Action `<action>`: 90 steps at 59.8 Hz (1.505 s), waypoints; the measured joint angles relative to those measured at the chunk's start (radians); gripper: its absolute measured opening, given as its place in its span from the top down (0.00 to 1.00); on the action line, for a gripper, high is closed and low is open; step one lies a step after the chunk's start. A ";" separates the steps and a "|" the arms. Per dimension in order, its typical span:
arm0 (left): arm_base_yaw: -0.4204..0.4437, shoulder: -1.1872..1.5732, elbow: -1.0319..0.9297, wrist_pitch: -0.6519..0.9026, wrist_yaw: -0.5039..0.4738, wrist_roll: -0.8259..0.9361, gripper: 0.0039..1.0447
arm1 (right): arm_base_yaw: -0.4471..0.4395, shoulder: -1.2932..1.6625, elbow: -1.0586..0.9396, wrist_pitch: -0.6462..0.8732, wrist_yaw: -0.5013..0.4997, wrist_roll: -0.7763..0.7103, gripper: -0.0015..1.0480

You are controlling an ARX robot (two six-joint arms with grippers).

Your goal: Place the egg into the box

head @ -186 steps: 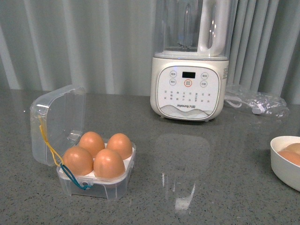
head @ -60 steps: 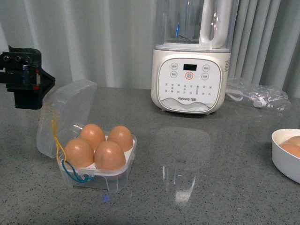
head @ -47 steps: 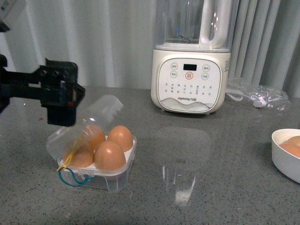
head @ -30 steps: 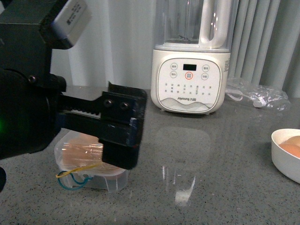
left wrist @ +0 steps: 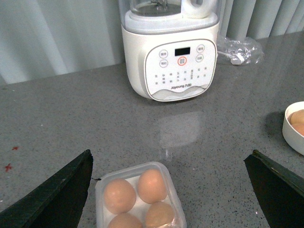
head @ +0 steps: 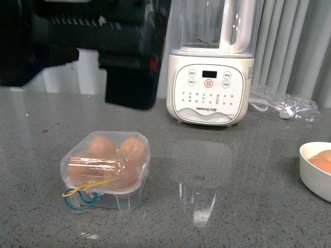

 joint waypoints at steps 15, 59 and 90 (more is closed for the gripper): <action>-0.063 -0.275 -0.041 -0.192 -0.106 0.033 0.06 | 0.000 0.000 0.000 0.000 0.000 0.000 0.07; 0.276 -0.860 -0.472 -0.286 -0.058 -0.074 0.63 | 0.000 0.000 0.000 0.000 -0.002 0.000 0.07; 0.543 -0.990 -0.657 -0.242 0.196 -0.080 0.97 | 0.000 0.000 0.000 0.000 0.000 0.000 0.07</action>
